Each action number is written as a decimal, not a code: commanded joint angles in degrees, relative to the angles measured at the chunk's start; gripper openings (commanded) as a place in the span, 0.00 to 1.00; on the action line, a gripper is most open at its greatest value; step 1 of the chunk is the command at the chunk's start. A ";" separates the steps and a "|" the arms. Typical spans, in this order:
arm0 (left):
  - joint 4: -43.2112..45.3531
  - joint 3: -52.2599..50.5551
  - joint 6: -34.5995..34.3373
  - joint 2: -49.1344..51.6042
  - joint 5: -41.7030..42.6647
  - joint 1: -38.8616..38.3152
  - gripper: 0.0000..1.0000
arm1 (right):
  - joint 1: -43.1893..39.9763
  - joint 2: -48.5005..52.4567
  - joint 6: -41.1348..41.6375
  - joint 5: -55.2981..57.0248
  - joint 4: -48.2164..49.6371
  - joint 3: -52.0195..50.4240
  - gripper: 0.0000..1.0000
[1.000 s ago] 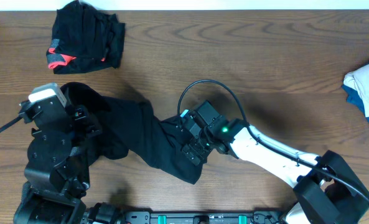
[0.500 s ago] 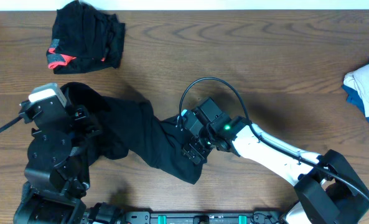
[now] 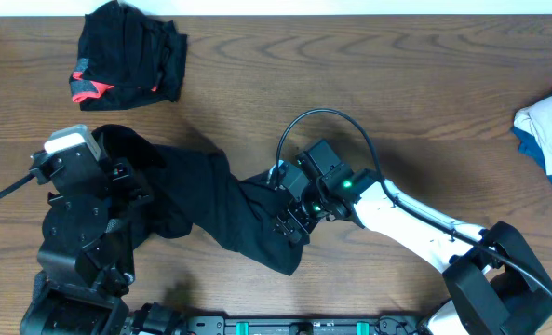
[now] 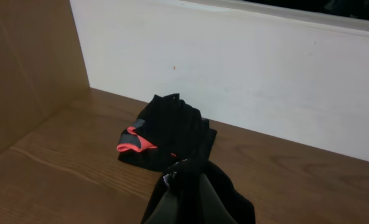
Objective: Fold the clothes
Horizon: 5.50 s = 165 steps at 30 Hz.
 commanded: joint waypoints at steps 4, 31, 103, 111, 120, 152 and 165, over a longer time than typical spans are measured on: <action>-0.22 1.95 0.79 0.00 -0.94 -0.07 0.06 | -0.83 0.28 1.97 0.02 0.07 0.90 0.88; -1.66 1.95 0.79 0.15 -0.96 -0.07 0.06 | -6.38 6.16 20.65 -10.78 3.67 0.90 0.91; -2.29 2.01 1.70 0.15 0.87 -0.09 0.06 | -7.96 2.62 17.29 -3.34 -2.34 10.34 0.01; -2.08 4.15 2.14 0.15 4.94 -0.13 0.06 | -12.24 -4.92 12.28 -0.09 -12.39 18.60 0.01; -2.75 9.29 3.19 0.15 8.79 -0.13 0.06 | -18.03 -13.81 10.82 8.39 -20.83 27.76 0.01; -6.05 11.98 3.17 0.15 10.47 -0.13 0.06 | -18.84 -7.08 -12.57 -6.10 -39.82 34.21 0.59; -6.93 11.98 3.17 0.15 7.82 -0.11 0.06 | -8.37 4.57 12.57 7.06 -40.65 25.94 0.64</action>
